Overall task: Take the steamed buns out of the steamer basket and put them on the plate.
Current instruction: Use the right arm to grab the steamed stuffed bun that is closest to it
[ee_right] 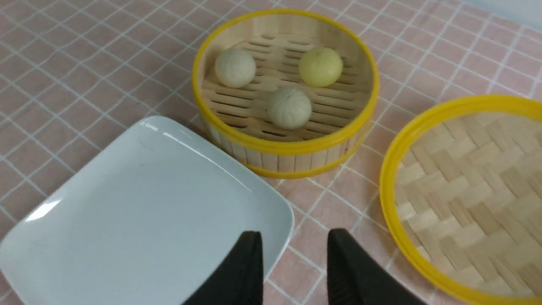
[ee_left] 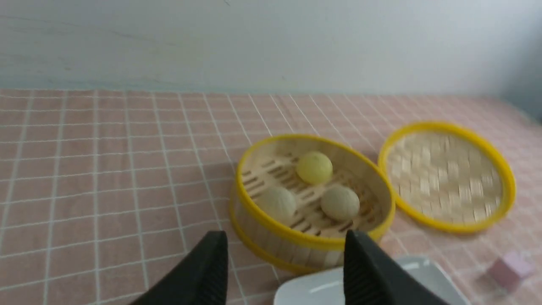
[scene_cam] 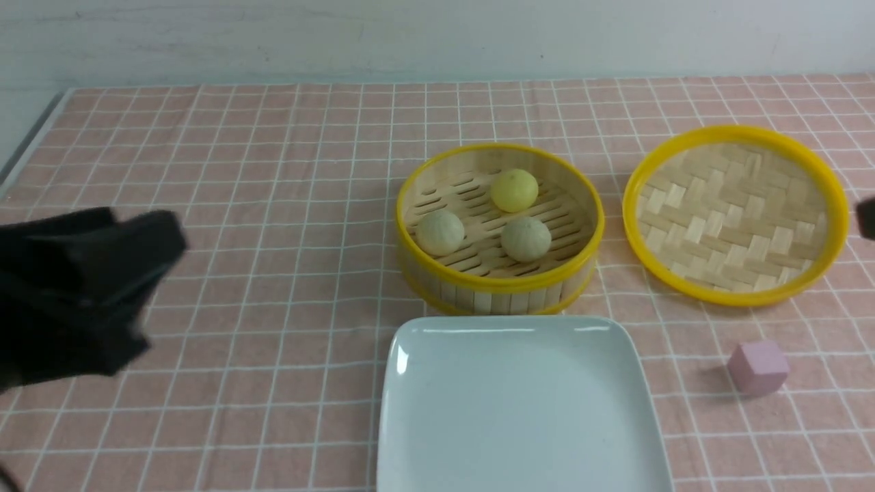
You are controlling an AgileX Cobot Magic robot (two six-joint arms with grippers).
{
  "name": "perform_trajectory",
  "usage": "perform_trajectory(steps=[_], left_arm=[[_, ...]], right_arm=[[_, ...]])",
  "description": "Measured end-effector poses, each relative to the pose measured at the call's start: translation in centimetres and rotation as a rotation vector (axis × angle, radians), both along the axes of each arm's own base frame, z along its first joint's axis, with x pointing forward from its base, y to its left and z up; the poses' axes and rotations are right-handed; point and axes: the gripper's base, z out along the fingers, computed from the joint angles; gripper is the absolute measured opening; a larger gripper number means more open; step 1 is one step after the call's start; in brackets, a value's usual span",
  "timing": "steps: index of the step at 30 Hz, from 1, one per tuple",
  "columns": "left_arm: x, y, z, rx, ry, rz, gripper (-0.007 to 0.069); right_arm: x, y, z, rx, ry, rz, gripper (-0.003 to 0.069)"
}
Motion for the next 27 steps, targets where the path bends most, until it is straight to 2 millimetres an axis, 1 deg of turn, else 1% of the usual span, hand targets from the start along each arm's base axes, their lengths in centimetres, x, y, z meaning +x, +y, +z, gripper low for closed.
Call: perform_trajectory(steps=[1, 2, 3, 4, 5, 6, 8, 9, 10, 13, 14, 15, 17, 18, 20, 22, 23, 24, 27], left_arm=[[0.5, -0.7, -0.2, 0.037, -0.002, -0.030, 0.0393], [1.1, -1.5, -0.6, 0.066, 0.002, -0.058, 0.0391], [1.1, -1.5, -0.5, 0.063, -0.003, -0.062, 0.0391], [2.2, -2.7, -1.2, 0.095, 0.008, -0.091, 0.0388], [2.9, -3.4, -1.3, 0.100, 0.003, -0.101, 0.0386], [3.0, -3.5, -1.3, 0.099, 0.002, -0.102, 0.0386], [4.0, -4.3, -1.6, 0.119, 0.022, -0.107, 0.0386], [4.3, -4.5, -1.7, 0.122, 0.028, -0.108, 0.0386], [4.7, -4.7, -1.7, 0.128, 0.035, -0.108, 0.0386], [5.7, -5.5, -1.3, 0.133, 0.041, -0.109, 0.0386], [5.9, -5.6, -1.2, 0.133, 0.041, -0.109, 0.0386], [6.3, -5.9, -0.9, 0.138, 0.032, -0.110, 0.0386], [6.9, -6.3, -0.4, 0.143, 0.013, -0.112, 0.0386], [7.0, -6.4, -0.2, 0.145, 0.008, -0.113, 0.0386], [7.7, -6.6, 0.3, 0.144, -0.005, -0.102, 0.0386], [8.3, -6.2, 0.3, 0.148, -0.004, -0.076, 0.0386], [8.8, -5.6, 0.2, 0.154, 0.000, -0.046, 0.0386], [8.9, -5.5, 0.1, 0.156, 0.003, -0.042, 0.0386], [9.8, -4.1, -0.2, 0.172, 0.028, 0.025, 0.0386]], right_arm=[[1.5, 0.1, -0.2, 0.005, 0.029, 0.022, 0.0239], [3.7, 0.2, -0.3, 0.018, 0.064, 0.056, 0.0239], [3.7, 0.2, 0.0, 0.015, 0.055, 0.062, 0.0239], [6.9, 0.4, -0.5, 0.029, 0.110, 0.107, 0.0242], [9.2, 0.4, -0.8, 0.036, 0.143, 0.141, 0.0246], [9.5, 0.5, -0.5, 0.037, 0.139, 0.149, 0.0248], [13.1, 0.8, -1.8, 0.040, 0.201, 0.192, 0.0262], [13.9, 1.1, -1.8, 0.035, 0.206, 0.209, 0.0268], [15.1, 1.4, -2.6, 0.029, 0.234, 0.225, 0.0276], [17.8, 3.0, -3.8, 0.005, 0.268, 0.265, 0.0307], [18.1, 3.2, -3.9, 0.004, 0.272, 0.270, 0.0311], [19.0, 4.3, -4.4, -0.002, 0.280, 0.292, 0.0328], [19.9, 5.8, -4.4, -0.023, 0.256, 0.312, 0.0351], [20.1, 6.0, -4.5, -0.027, 0.248, 0.310, 0.0356], [20.7, 7.2, -4.0, -0.053, 0.184, 0.299, 0.0384], [20.8, 7.8, -3.7, -0.065, 0.146, 0.288, 0.0395], [20.8, 8.3, -3.6, -0.067, 0.135, 0.286, 0.0399], [20.8, 8.4, -3.6, -0.068, 0.136, 0.287, 0.0399], [21.0, 9.6, -4.4, -0.074, 0.154, 0.280, 0.0401]])
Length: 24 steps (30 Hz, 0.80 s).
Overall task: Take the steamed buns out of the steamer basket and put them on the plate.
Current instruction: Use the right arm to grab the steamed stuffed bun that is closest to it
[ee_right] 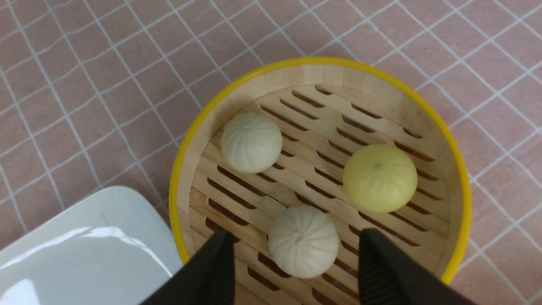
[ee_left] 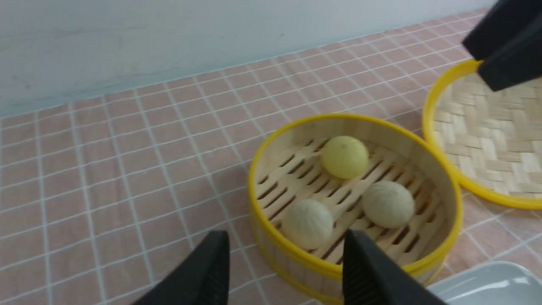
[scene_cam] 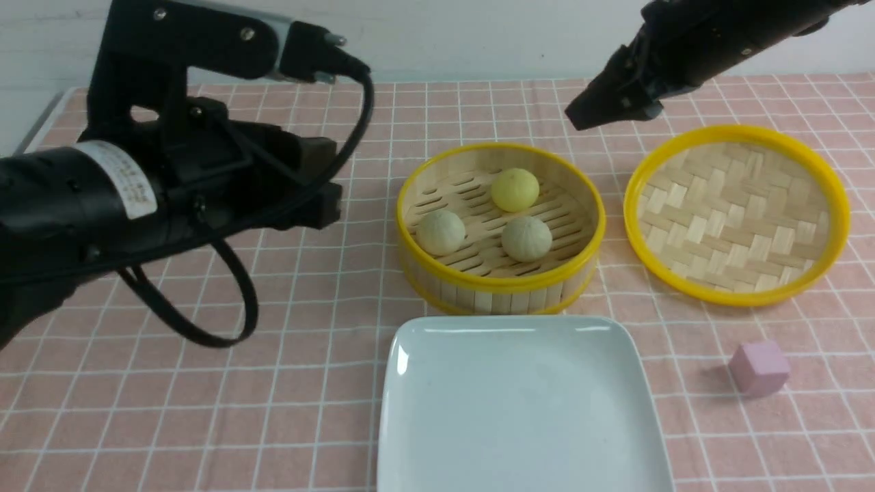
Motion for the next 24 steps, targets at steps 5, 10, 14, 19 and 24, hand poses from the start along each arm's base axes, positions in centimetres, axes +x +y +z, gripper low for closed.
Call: perform_trajectory(steps=[5, 10, 14, 19, 24], left_arm=[[0.2, 0.5, 0.0, 0.011, 0.001, 0.021, 0.0386], [0.3, 0.5, -0.1, 0.017, -0.001, 0.021, 0.0386], [0.3, 0.5, 0.0, 0.018, -0.001, 0.021, 0.0386], [0.4, 0.5, -0.3, 0.024, 0.010, 0.023, 0.0386], [0.6, 0.4, -0.7, 0.038, 0.028, 0.025, 0.0386]], right_arm=[[1.2, 1.2, -3.2, -0.030, 0.066, 0.006, 0.0401], [2.6, 1.9, -6.6, -0.054, 0.121, -0.011, 0.0401], [3.3, 2.1, -8.5, -0.070, 0.147, -0.020, 0.0401], [3.7, 2.2, -10.0, -0.077, 0.171, -0.024, 0.0401], [4.0, 2.3, -11.2, -0.081, 0.195, -0.026, 0.0401]])
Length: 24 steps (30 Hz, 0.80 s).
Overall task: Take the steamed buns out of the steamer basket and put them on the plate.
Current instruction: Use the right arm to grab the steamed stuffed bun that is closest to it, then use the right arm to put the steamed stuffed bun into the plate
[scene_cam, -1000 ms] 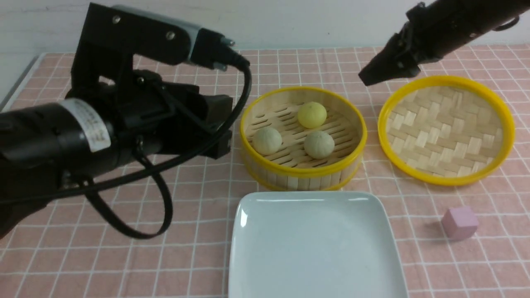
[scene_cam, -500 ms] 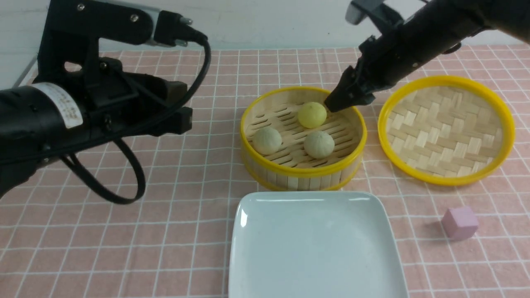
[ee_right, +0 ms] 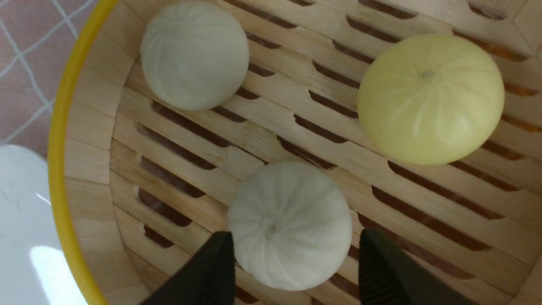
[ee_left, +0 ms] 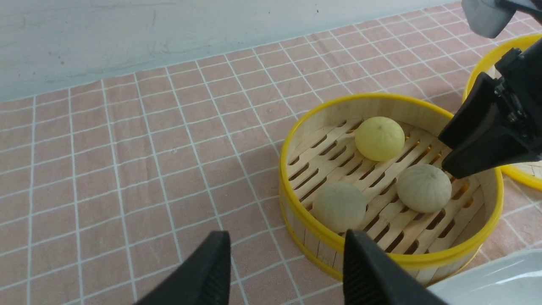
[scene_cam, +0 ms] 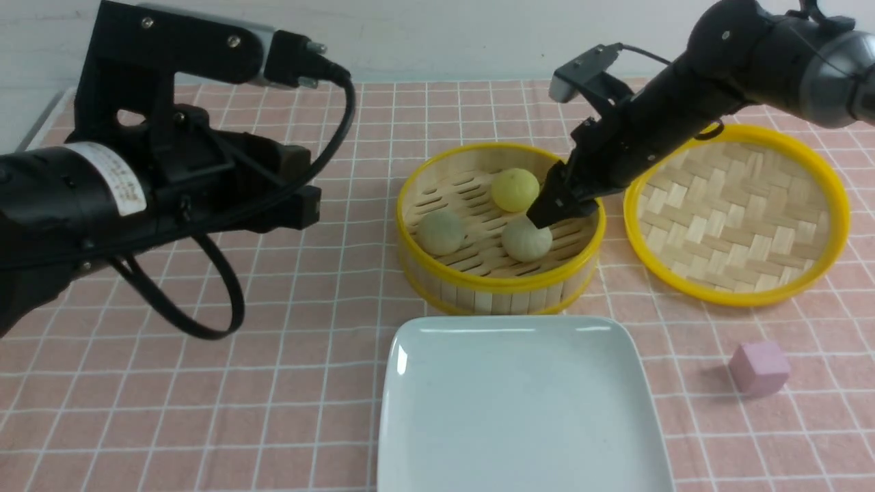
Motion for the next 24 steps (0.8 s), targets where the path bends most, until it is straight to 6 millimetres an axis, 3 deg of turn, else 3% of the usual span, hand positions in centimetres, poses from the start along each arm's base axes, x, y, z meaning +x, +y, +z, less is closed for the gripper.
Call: perform_trajectory(steps=[14, 24], left_arm=[[0.0, 0.0, 0.0, 0.004, 0.007, 0.002, 0.0386], [0.0, 0.1, -0.1, 0.016, 0.015, 0.003, 0.0386]], right_arm=[[-0.5, 2.9, -2.0, -0.027, 0.019, 0.050, 0.0388], [0.3, 2.7, -3.0, -0.069, -0.030, 0.016, 0.0229]])
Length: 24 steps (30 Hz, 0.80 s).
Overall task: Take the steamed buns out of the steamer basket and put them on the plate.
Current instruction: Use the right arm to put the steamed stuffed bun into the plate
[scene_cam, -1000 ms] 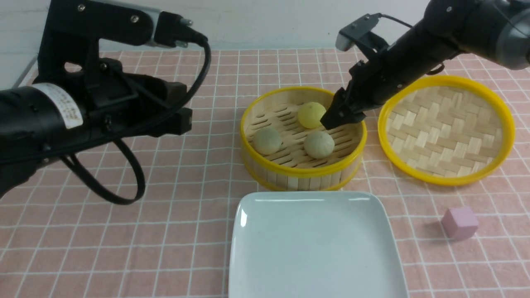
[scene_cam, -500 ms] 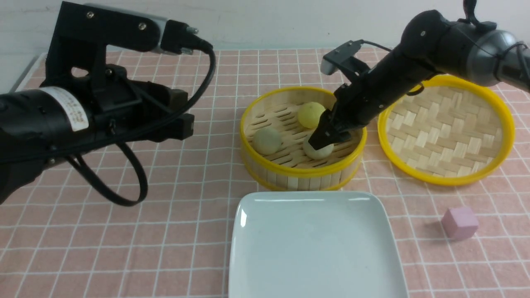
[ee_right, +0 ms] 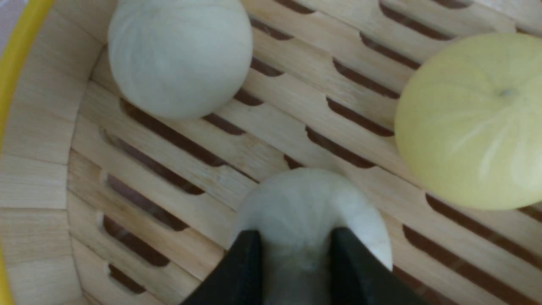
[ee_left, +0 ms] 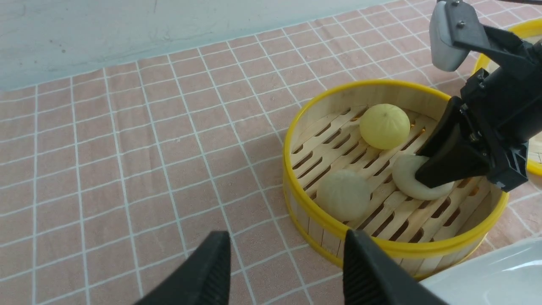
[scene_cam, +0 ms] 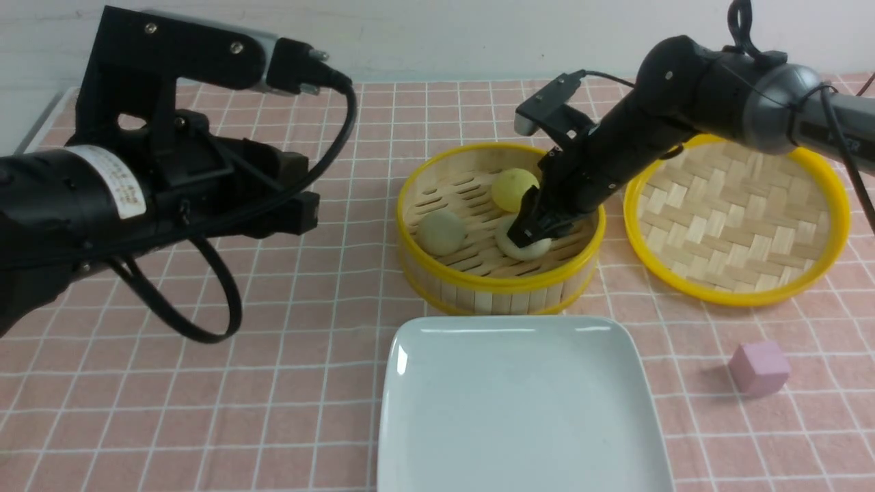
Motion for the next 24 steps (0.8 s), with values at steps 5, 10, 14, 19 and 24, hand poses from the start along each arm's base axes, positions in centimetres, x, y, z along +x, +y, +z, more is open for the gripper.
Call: perform_trajectory(steps=[5, 10, 14, 19, 24], left_arm=[[0.0, 0.0, 0.0, 0.007, 0.002, 0.000, 0.0386], [0.0, 0.0, 0.0, 0.018, -0.003, -0.002, 0.0386], [0.0, 0.1, 0.0, 0.020, -0.004, -0.002, 0.0386], [0.0, 0.1, 0.0, 0.020, -0.004, -0.002, 0.0386], [0.0, 0.0, 0.0, 0.015, -0.012, -0.004, 0.0386]], right_arm=[[0.1, 0.0, 0.0, 0.004, -0.002, -0.023, 0.0157], [0.2, -0.1, 0.8, 0.011, -0.023, -0.033, 0.0027], [-0.2, -0.2, 3.1, 0.026, -0.065, -0.030, 0.0025], [-2.0, -0.7, 9.8, 0.073, -0.198, -0.027, 0.0025], [-5.2, -1.8, 17.0, 0.127, -0.342, -0.025, 0.0025]])
